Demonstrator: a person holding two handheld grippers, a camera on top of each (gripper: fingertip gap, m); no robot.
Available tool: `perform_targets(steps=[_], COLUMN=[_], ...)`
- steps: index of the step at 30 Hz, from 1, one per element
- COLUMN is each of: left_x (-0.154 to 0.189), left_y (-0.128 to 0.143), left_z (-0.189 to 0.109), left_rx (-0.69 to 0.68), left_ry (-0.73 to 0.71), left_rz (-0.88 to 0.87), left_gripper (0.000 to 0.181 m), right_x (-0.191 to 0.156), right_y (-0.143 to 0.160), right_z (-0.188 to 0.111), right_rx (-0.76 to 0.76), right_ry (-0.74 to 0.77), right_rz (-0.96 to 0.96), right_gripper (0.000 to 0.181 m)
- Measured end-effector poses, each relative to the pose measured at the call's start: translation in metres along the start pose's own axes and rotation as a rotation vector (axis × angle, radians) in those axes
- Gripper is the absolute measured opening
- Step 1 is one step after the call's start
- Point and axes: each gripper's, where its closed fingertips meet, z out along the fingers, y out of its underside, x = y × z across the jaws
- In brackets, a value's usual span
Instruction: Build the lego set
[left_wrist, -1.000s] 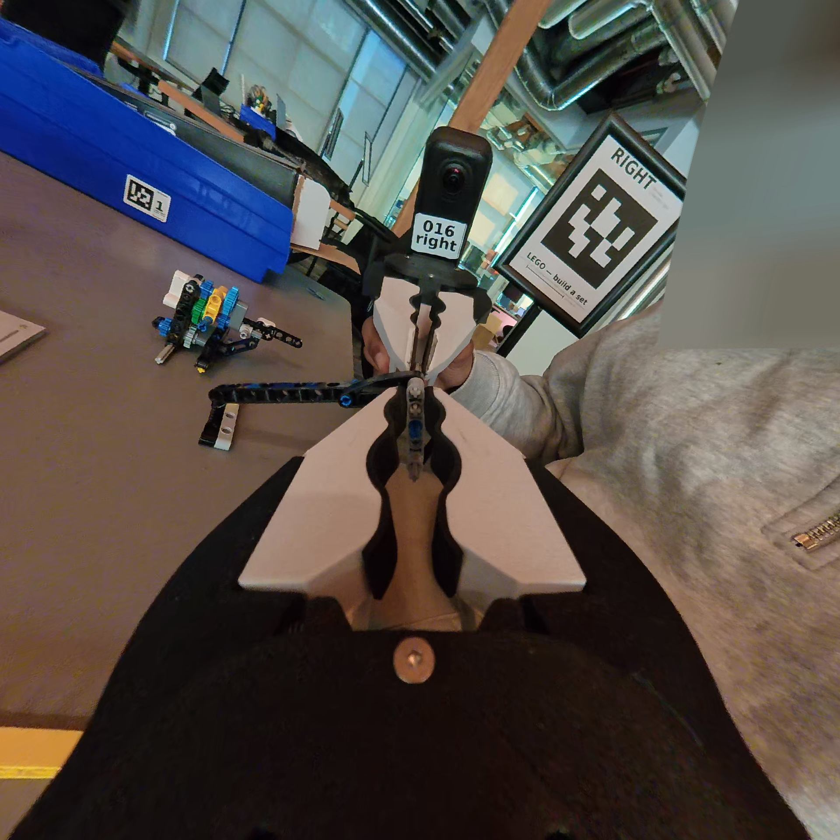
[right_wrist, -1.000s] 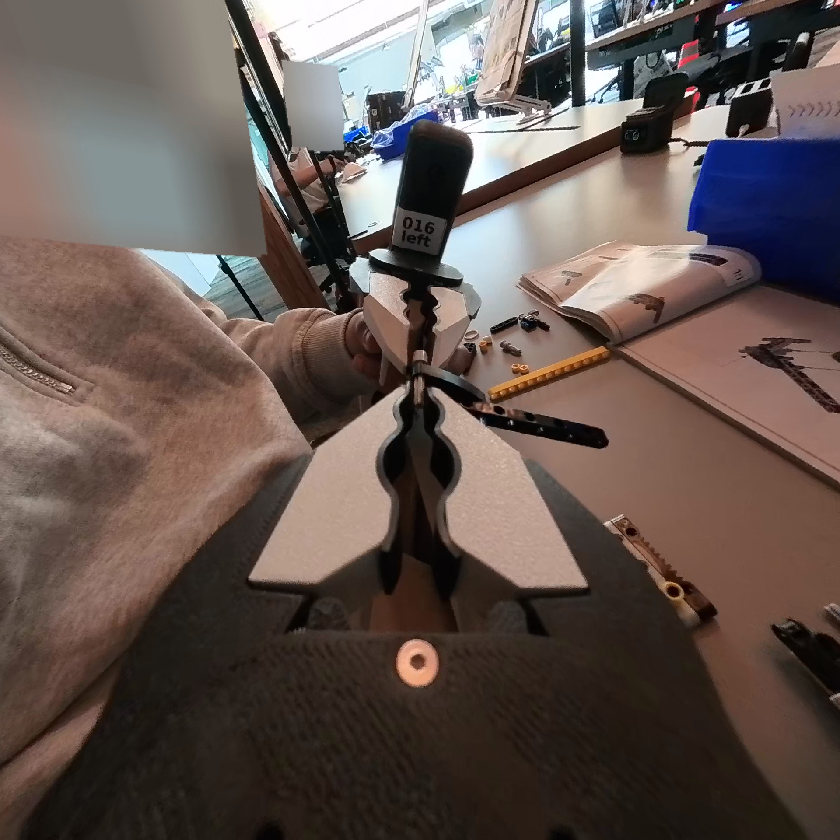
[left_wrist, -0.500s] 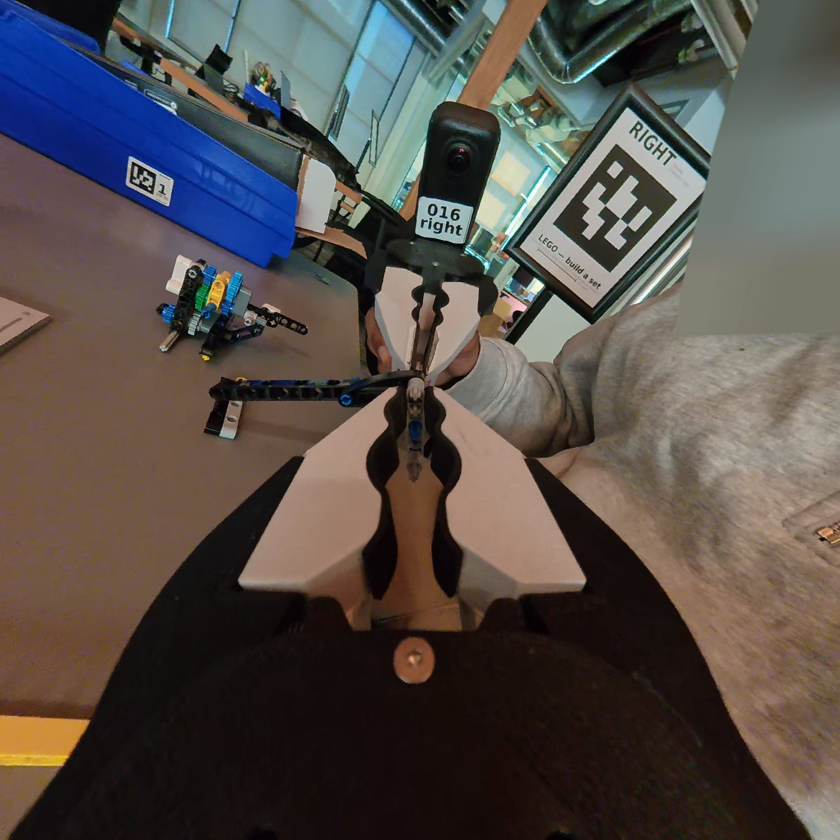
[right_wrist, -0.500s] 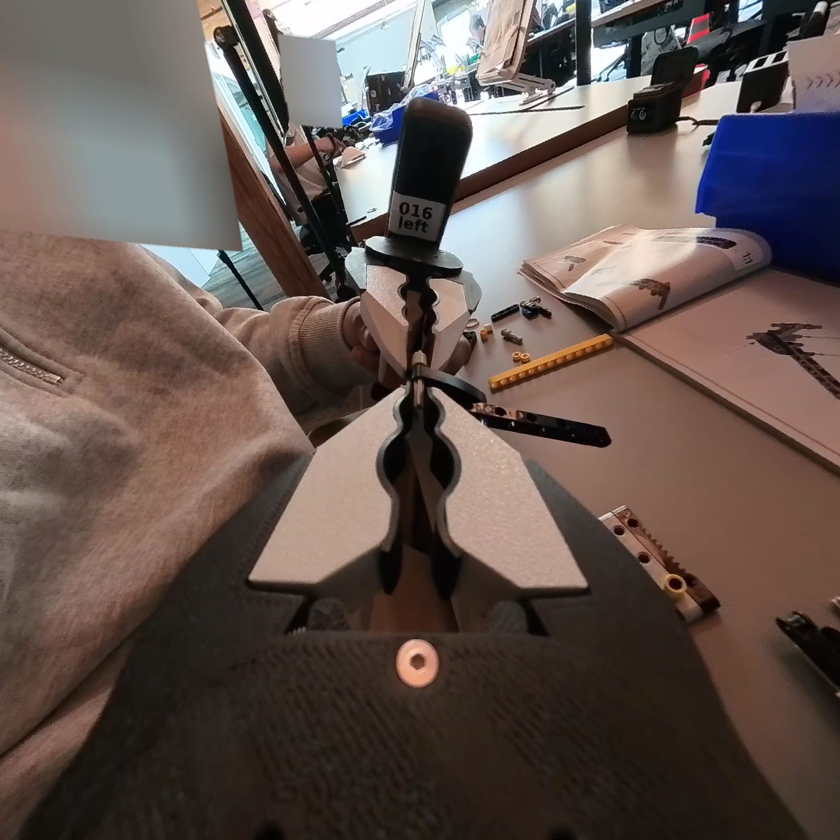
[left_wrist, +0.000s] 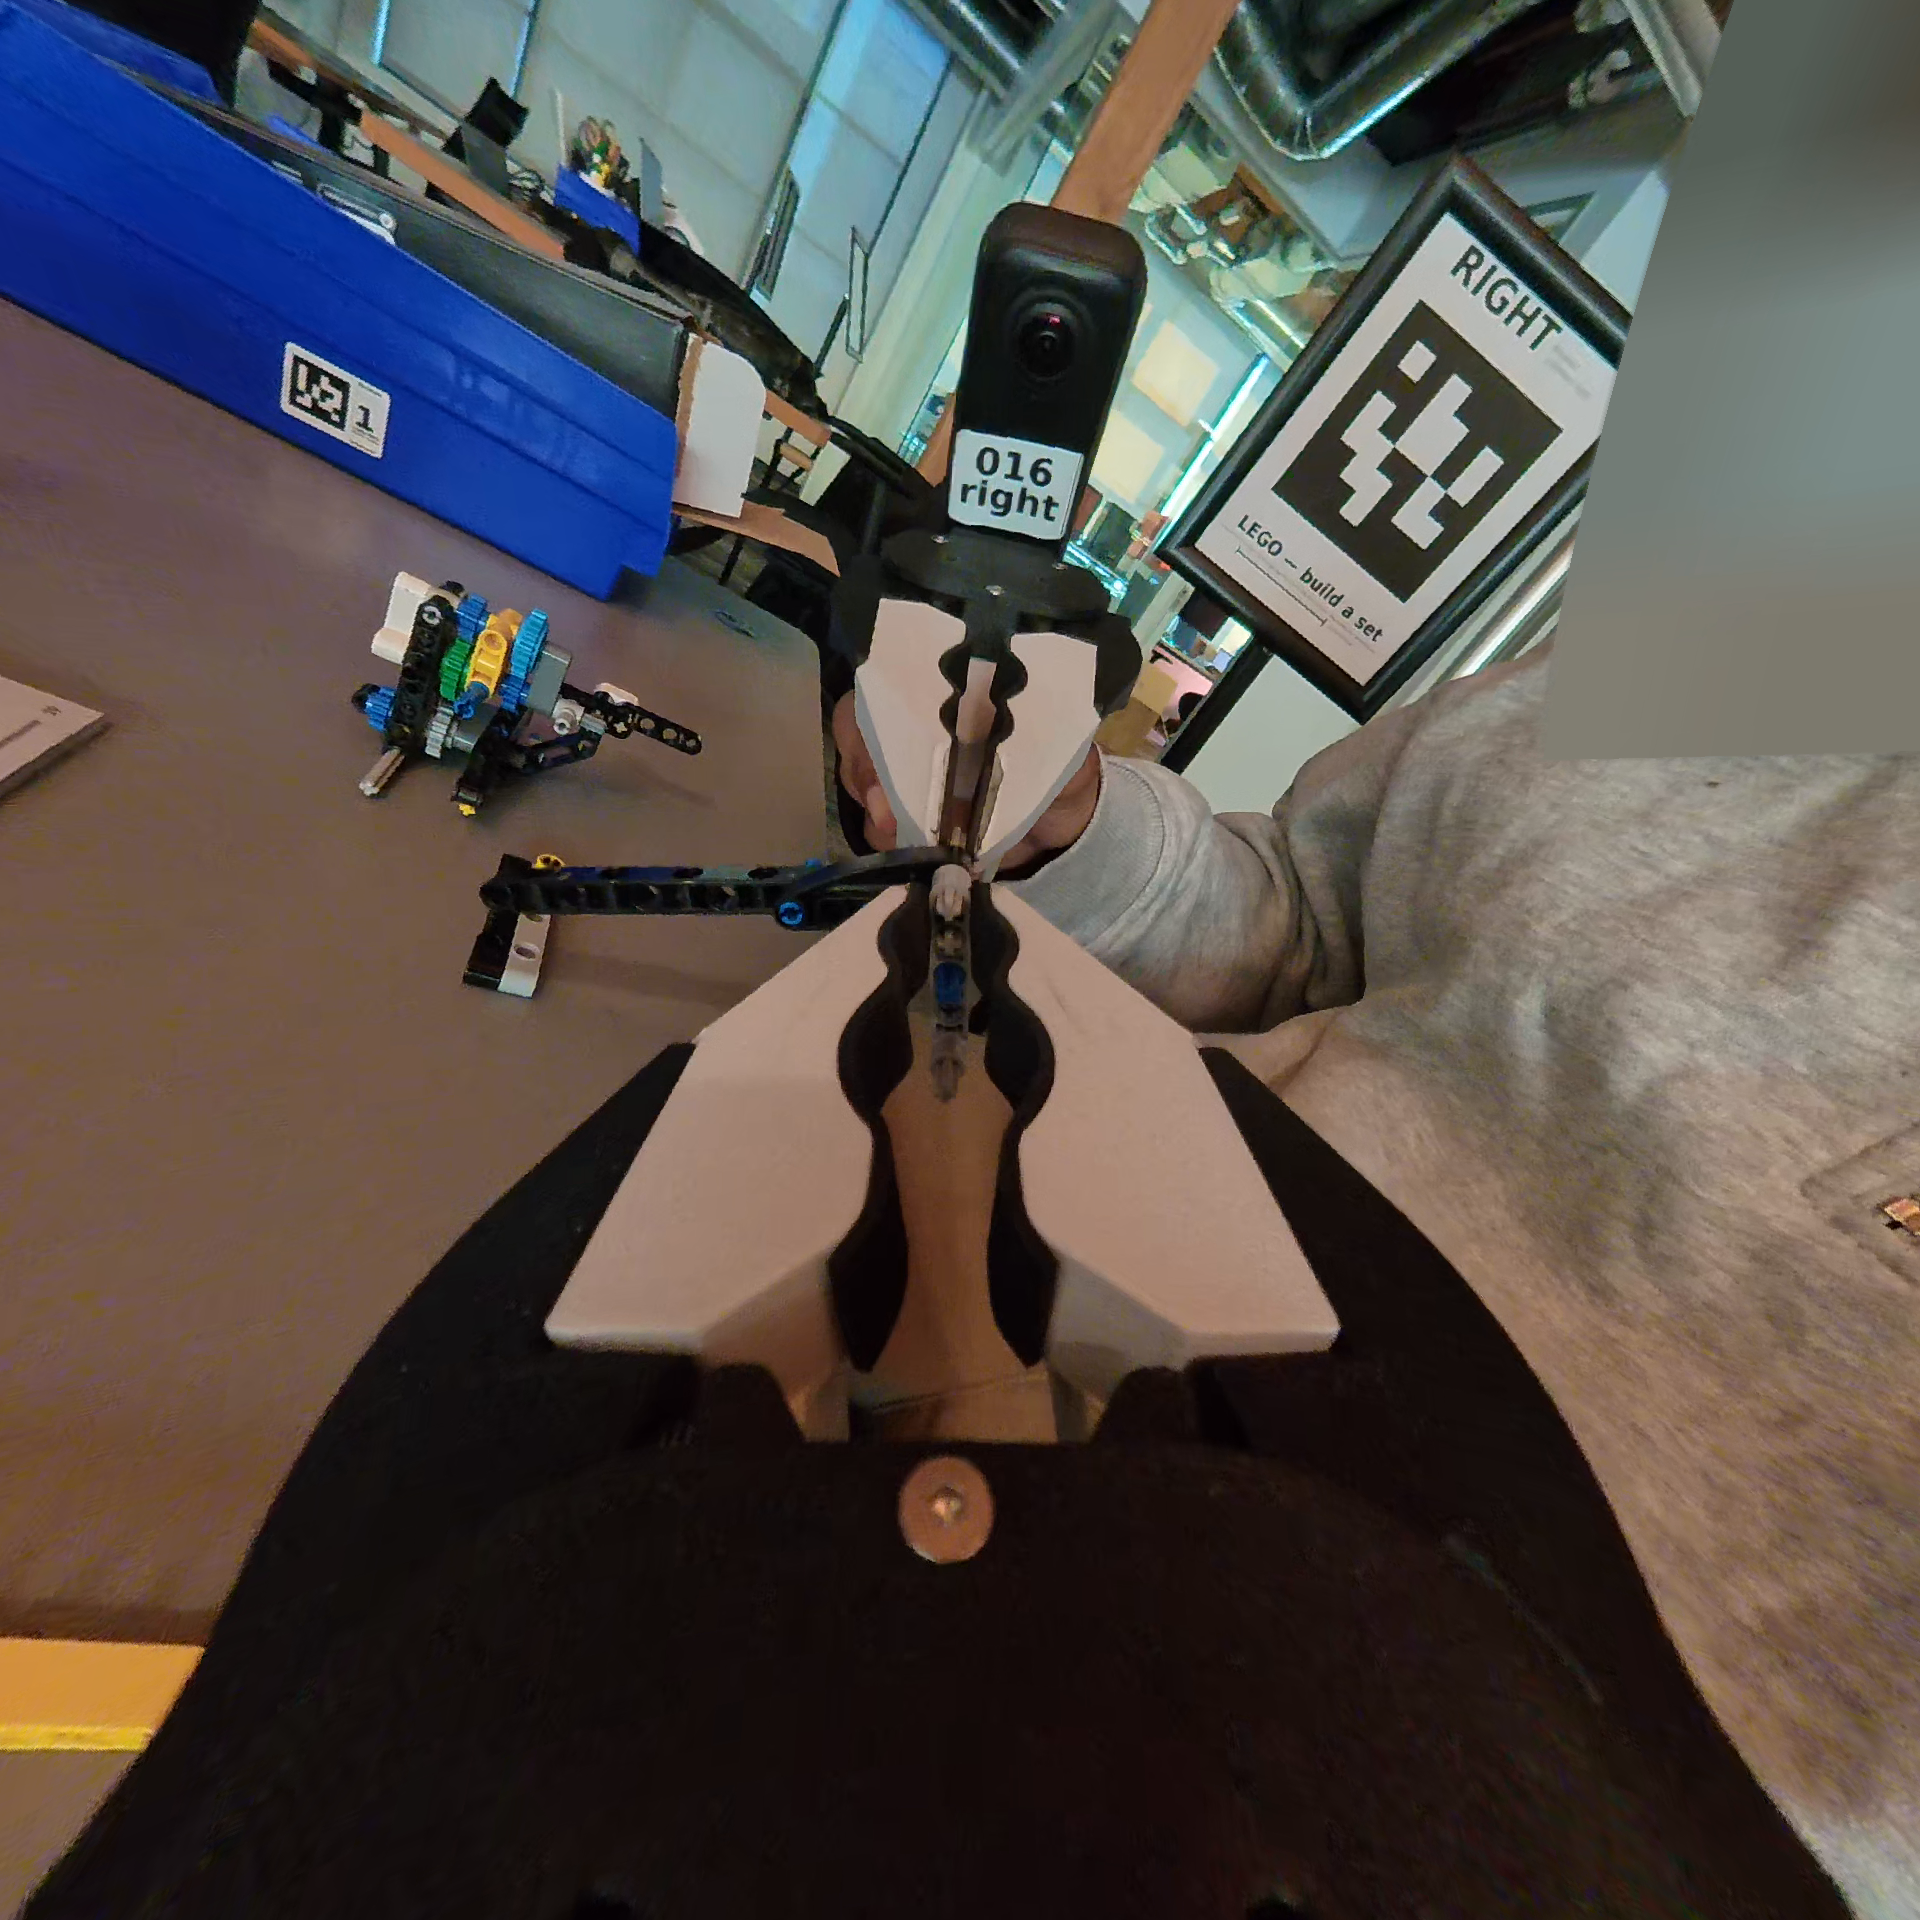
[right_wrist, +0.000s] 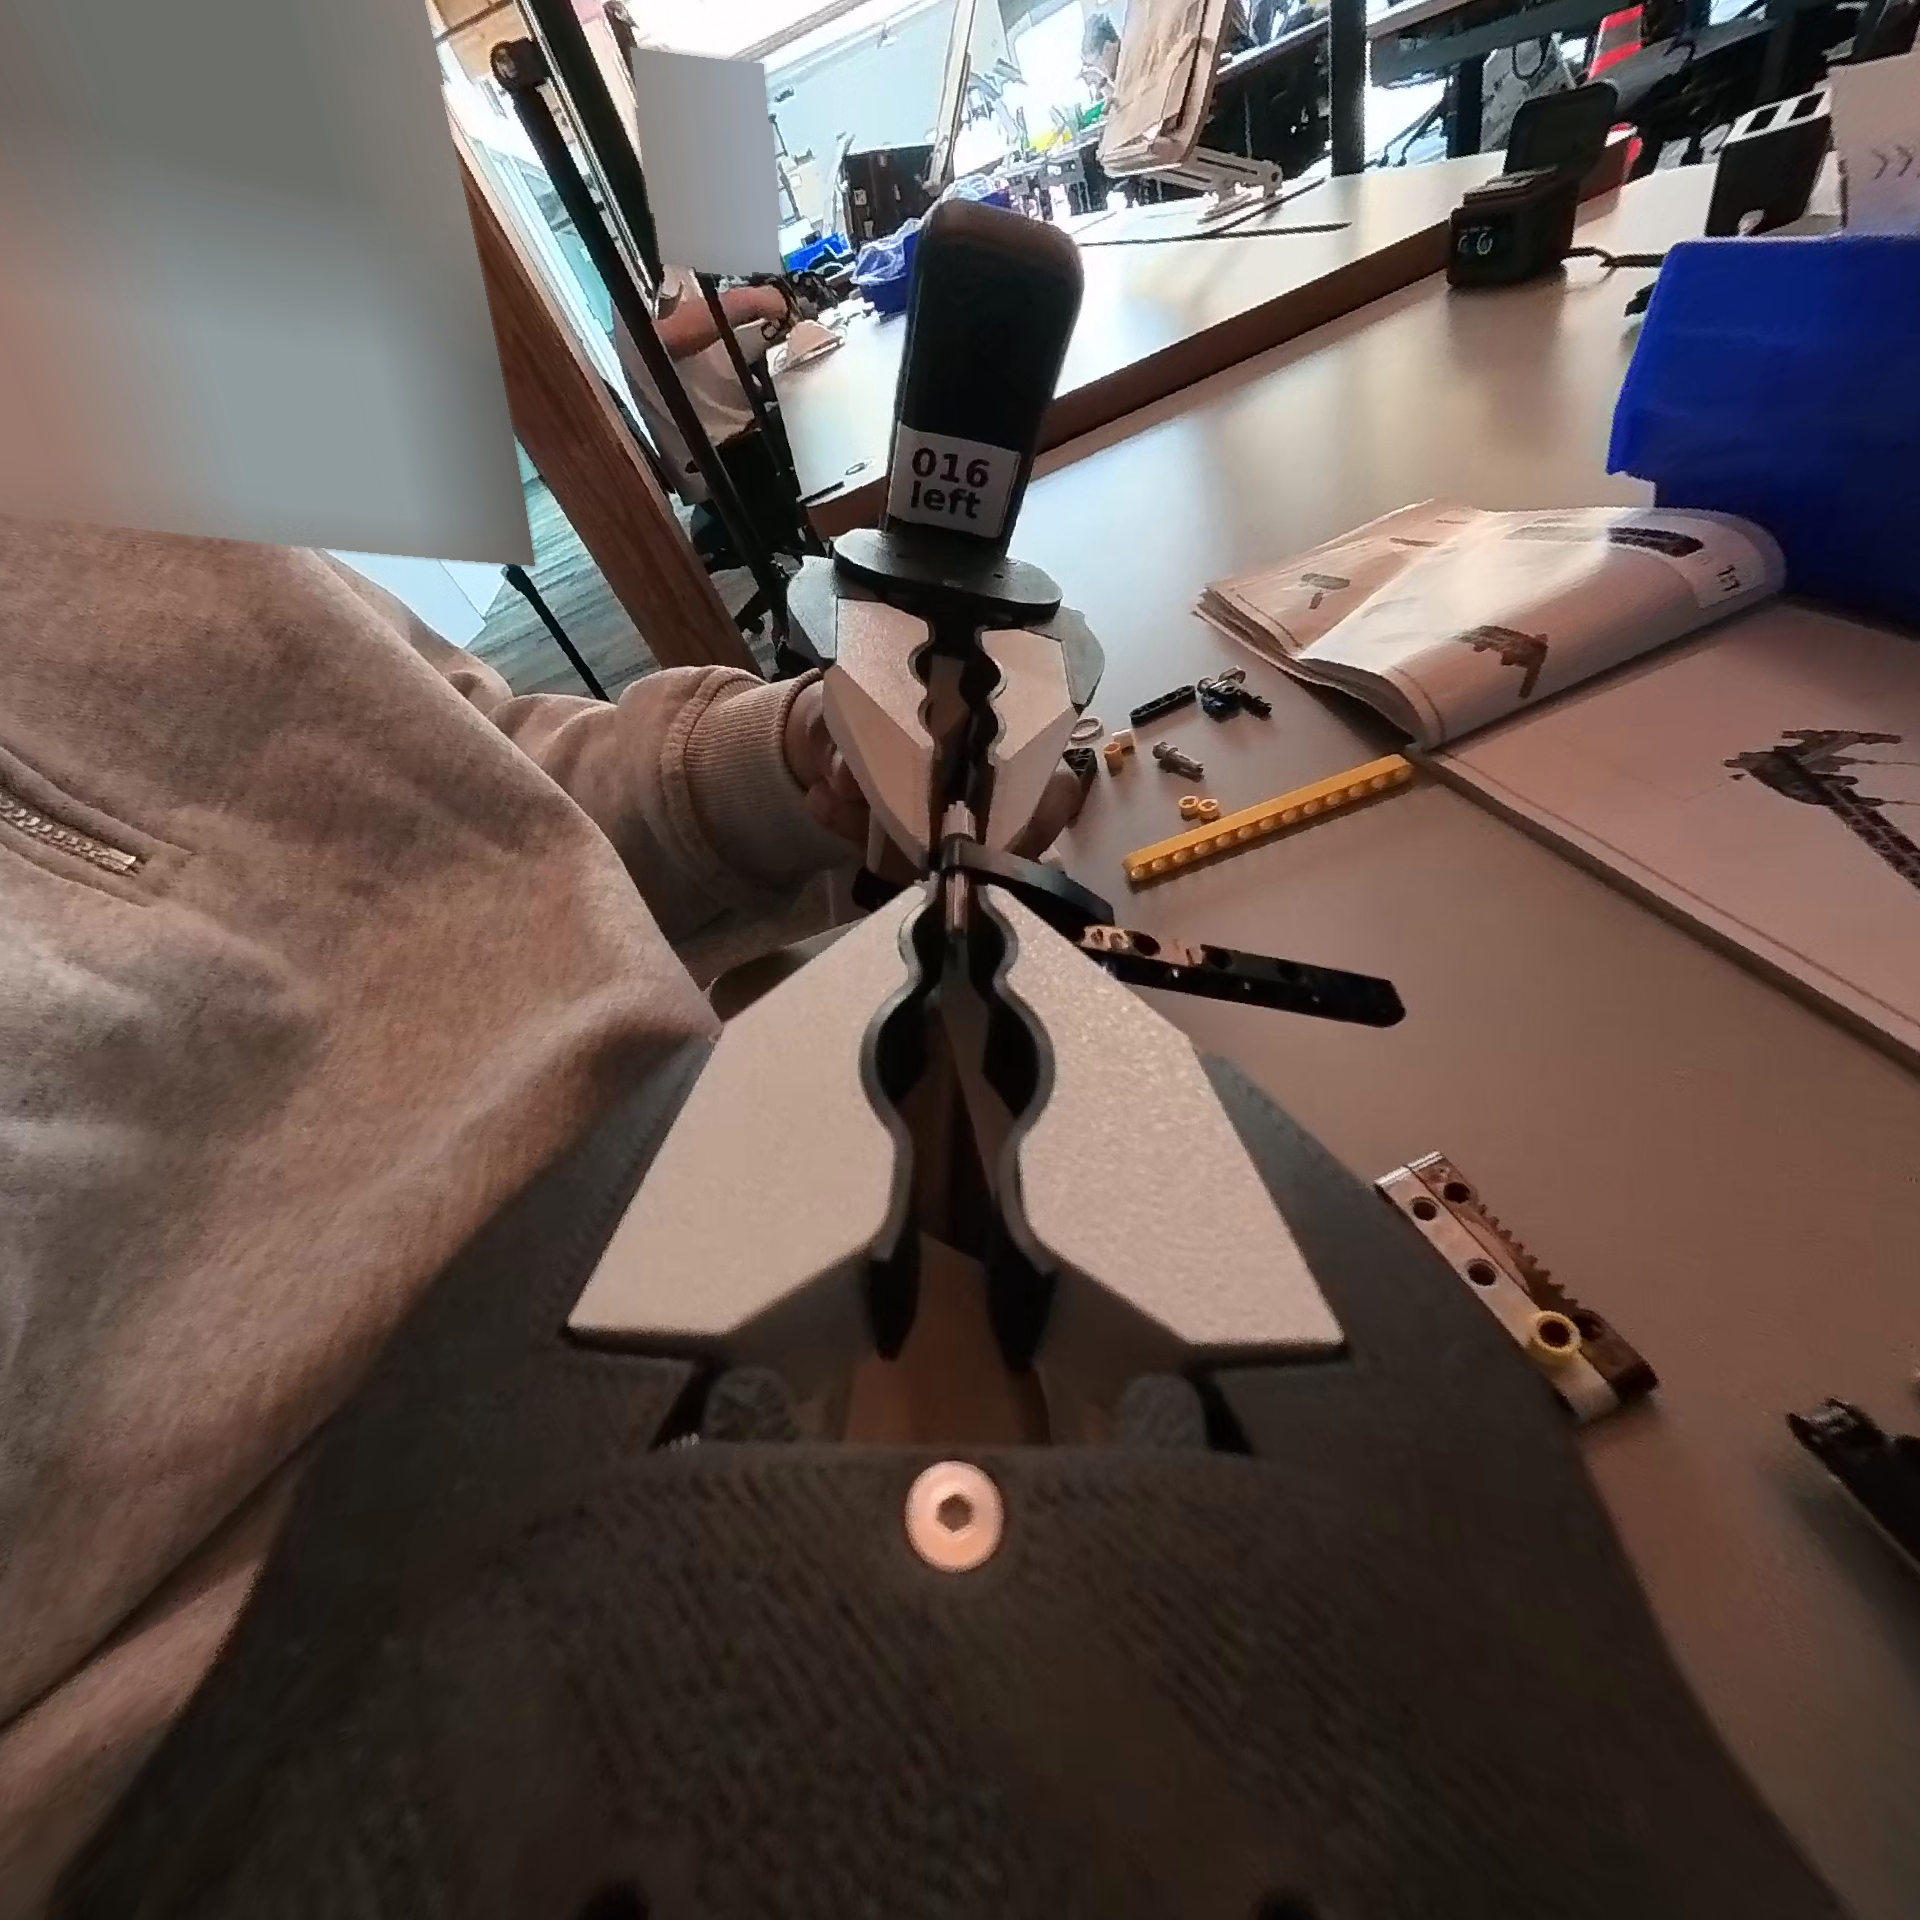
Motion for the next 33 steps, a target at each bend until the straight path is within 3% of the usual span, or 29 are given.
perform_targets(steps=[12, 16, 20, 21, 33], left_x=[-0.001, -0.008, -0.012, -0.01, -0.003], left_y=[0.001, -0.003, -0.011, -0.014, -0.007], left_z=[0.0, 0.002, -0.004, -0.006, -0.002], left_rx=[-0.009, 0.006, 0.057, 0.073, 0.054], left_ry=[-0.008, -0.076, -0.115, -0.098, -0.027], left_rz=[0.013, 0.054, 0.057, 0.047, 0.009], left_gripper=[0.002, 0.003, 0.044, 0.047, 0.033], right_x=[0.0, 0.007, 0.007, 0.008, 0.009], right_y=[0.002, 0.0, -0.001, -0.002, -0.013], right_z=[0.001, -0.001, -0.001, -0.002, -0.008], right_rx=[-0.012, -0.013, 0.005, 0.013, 0.083], right_ry=[0.005, 0.062, 0.057, 0.06, 0.047], right_rz=[-0.01, -0.055, -0.049, -0.048, -0.026], right_gripper=[0.003, 0.003, 0.003, 0.003, 0.003])
